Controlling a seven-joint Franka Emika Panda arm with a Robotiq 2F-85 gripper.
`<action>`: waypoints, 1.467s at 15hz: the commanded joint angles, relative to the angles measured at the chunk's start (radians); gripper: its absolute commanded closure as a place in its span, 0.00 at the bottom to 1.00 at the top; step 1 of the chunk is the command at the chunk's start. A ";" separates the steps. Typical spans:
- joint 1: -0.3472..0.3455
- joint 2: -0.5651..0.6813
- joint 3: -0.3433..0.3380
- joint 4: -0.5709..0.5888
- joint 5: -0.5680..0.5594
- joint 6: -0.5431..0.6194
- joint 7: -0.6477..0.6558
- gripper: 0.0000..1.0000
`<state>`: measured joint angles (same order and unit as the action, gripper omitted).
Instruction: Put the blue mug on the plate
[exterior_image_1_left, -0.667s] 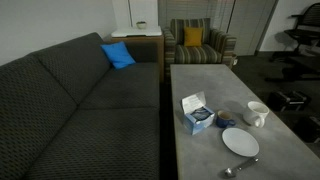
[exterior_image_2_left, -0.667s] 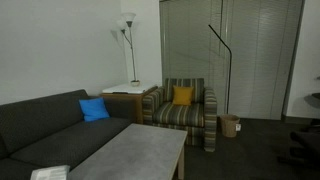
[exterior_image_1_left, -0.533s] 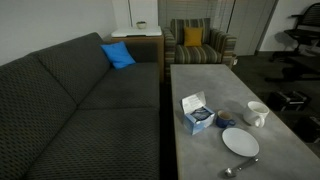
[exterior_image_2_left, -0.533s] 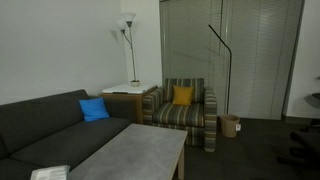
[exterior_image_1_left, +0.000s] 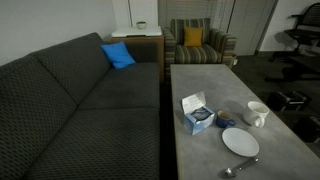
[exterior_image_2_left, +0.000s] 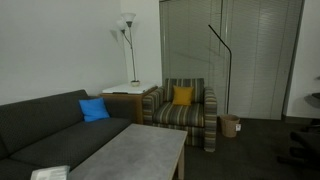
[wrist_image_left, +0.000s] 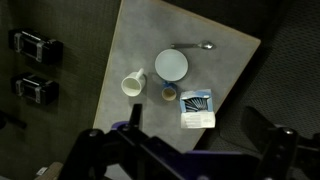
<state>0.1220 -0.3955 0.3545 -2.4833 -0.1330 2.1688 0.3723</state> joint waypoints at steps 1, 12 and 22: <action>-0.024 0.137 -0.012 0.049 -0.125 0.108 -0.015 0.00; 0.002 0.258 -0.071 0.074 -0.264 0.207 -0.031 0.00; 0.040 0.446 -0.084 0.051 -0.428 0.239 0.119 0.00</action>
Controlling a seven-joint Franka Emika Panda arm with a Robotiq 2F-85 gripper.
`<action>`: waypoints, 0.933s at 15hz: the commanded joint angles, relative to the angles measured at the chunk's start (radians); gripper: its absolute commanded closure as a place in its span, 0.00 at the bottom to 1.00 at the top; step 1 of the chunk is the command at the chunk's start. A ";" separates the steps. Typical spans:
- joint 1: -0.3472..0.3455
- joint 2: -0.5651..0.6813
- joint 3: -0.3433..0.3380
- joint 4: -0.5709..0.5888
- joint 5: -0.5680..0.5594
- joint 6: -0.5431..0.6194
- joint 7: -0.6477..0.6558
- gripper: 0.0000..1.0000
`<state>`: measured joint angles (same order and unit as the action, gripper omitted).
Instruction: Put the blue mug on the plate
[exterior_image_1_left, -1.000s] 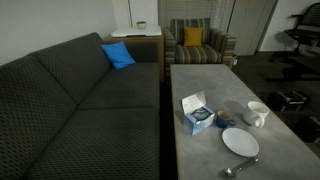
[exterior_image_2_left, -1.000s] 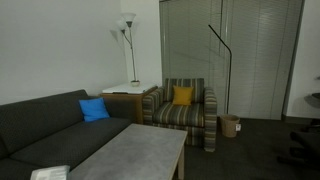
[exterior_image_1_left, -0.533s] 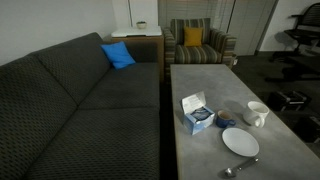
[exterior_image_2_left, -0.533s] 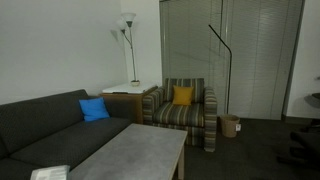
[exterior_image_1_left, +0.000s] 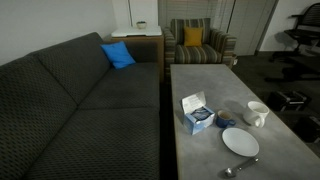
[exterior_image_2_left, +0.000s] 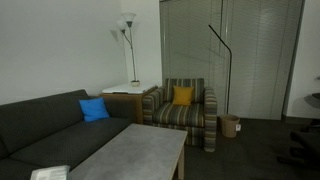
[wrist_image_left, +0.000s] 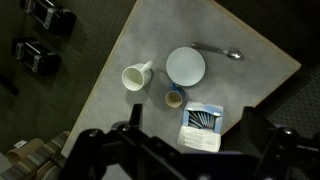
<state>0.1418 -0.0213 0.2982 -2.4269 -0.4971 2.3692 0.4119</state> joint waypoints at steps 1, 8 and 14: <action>0.028 0.096 -0.034 -0.003 -0.089 0.042 0.121 0.00; 0.005 0.410 -0.231 0.207 -0.220 0.035 0.346 0.00; 0.036 0.415 -0.264 0.206 -0.211 0.039 0.347 0.00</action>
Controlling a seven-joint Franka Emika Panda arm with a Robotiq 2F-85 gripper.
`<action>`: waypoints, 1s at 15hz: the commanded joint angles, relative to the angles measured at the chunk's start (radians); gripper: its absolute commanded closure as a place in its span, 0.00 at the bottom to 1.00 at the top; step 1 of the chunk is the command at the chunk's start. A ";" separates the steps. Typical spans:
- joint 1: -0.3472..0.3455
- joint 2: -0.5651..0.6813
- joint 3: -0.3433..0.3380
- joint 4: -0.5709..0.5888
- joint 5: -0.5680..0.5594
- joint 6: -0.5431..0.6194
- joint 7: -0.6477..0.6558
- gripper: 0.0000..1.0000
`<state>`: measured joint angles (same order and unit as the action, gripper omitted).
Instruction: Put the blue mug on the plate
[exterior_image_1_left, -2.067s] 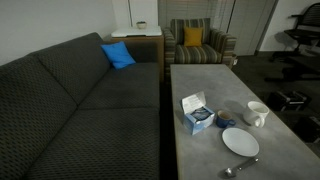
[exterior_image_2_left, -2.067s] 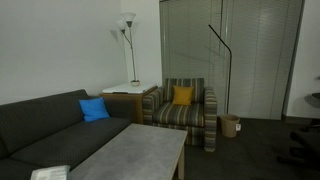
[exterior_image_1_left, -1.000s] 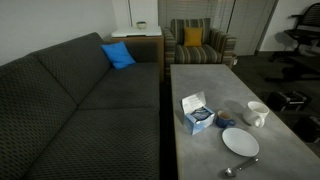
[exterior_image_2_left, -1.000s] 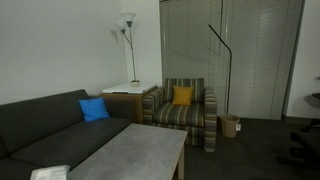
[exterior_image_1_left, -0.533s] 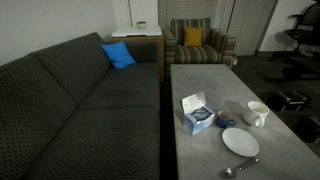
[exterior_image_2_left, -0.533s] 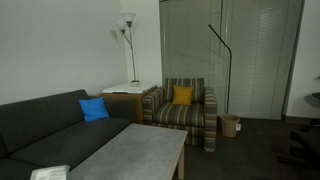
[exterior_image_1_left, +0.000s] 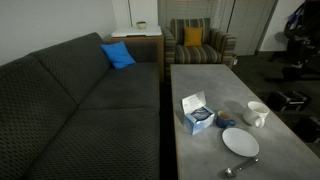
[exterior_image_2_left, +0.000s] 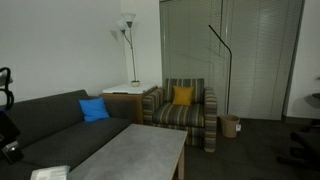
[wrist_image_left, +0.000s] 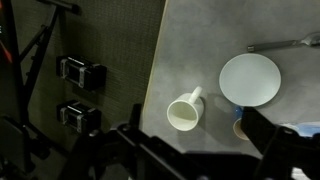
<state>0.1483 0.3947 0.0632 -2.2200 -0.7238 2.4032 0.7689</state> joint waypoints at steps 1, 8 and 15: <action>0.051 -0.013 -0.033 -0.019 -0.021 -0.001 -0.007 0.00; 0.027 0.221 -0.043 0.169 0.023 0.078 -0.304 0.00; -0.073 0.535 -0.024 0.515 0.308 0.186 -0.744 0.00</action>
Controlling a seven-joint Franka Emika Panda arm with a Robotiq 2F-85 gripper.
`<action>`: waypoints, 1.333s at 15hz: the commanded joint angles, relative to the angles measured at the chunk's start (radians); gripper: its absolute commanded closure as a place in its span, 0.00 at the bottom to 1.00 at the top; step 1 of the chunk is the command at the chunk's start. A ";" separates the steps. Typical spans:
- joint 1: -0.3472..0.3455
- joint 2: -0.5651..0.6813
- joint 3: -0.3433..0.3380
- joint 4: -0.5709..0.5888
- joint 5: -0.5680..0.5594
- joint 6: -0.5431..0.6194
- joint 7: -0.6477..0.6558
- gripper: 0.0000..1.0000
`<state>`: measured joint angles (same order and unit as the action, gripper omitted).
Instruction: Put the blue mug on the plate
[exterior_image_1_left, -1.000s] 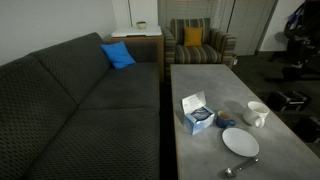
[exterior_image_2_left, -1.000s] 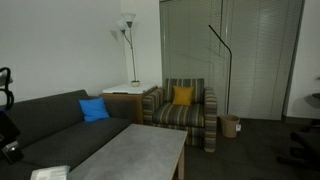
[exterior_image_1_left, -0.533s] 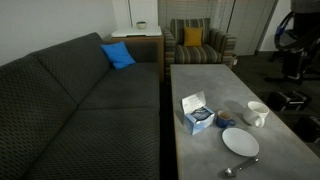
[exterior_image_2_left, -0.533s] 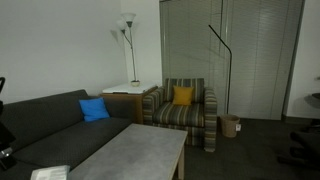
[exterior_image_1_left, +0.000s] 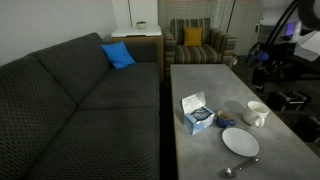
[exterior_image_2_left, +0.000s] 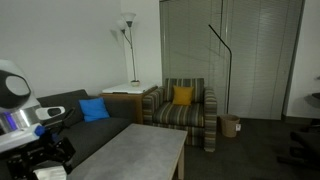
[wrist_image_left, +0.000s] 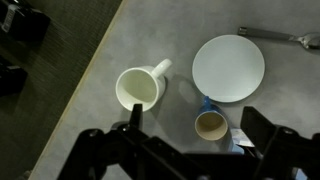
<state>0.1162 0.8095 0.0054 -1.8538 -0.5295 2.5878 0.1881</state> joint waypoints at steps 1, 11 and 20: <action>-0.042 0.160 0.035 0.194 0.138 -0.009 -0.219 0.00; 0.040 0.267 -0.019 0.279 0.176 0.009 -0.241 0.00; -0.055 0.495 0.081 0.499 0.249 0.004 -0.483 0.00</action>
<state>0.1031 1.2355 0.0447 -1.4476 -0.3205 2.6015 -0.2105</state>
